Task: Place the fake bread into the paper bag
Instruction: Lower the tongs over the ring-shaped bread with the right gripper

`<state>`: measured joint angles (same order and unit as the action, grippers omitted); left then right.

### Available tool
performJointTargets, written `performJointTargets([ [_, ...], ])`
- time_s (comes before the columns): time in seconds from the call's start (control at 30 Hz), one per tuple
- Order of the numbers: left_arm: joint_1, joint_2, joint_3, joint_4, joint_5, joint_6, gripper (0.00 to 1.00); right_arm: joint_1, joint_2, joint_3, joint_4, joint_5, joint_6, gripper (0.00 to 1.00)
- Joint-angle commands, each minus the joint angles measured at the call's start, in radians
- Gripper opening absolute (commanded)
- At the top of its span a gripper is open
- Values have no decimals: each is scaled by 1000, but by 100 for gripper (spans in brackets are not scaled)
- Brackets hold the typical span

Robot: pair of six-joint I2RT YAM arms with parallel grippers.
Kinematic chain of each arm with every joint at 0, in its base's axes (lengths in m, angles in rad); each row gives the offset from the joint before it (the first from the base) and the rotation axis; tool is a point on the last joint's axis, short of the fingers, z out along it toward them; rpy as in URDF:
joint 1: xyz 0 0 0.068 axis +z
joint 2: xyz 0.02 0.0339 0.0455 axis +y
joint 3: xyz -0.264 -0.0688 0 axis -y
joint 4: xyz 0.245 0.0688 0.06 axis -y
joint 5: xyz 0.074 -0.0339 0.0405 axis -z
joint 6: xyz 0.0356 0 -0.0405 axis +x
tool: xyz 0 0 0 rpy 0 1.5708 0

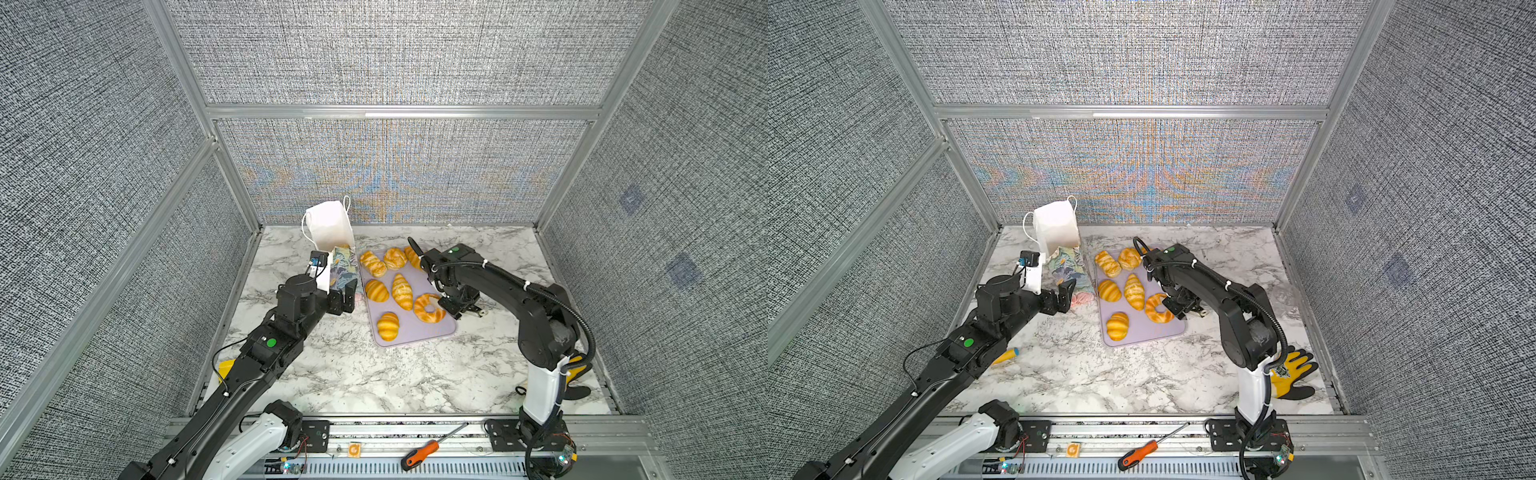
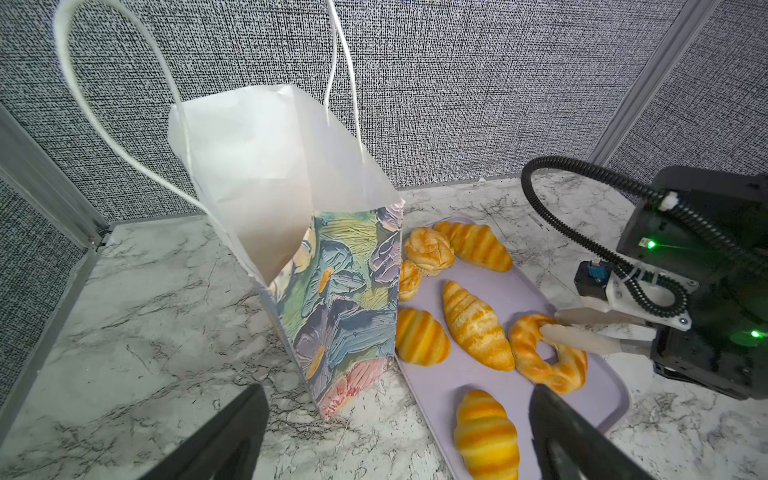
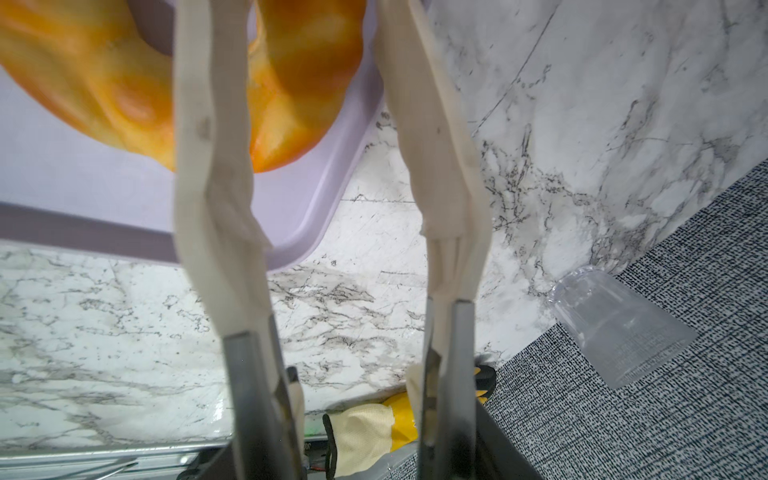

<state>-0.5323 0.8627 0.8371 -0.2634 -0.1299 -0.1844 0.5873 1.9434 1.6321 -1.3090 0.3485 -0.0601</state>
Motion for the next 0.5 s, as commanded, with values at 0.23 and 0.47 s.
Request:
performJointTargets([
  [0.23, -1, -17, -4, 4, -2, -10, 99, 23, -34, -19, -27, 8, -2, 59],
  [0.47, -3, -25, -10, 0, 1, -10, 99, 23, -32, -28, -54, 47, 9, 59],
])
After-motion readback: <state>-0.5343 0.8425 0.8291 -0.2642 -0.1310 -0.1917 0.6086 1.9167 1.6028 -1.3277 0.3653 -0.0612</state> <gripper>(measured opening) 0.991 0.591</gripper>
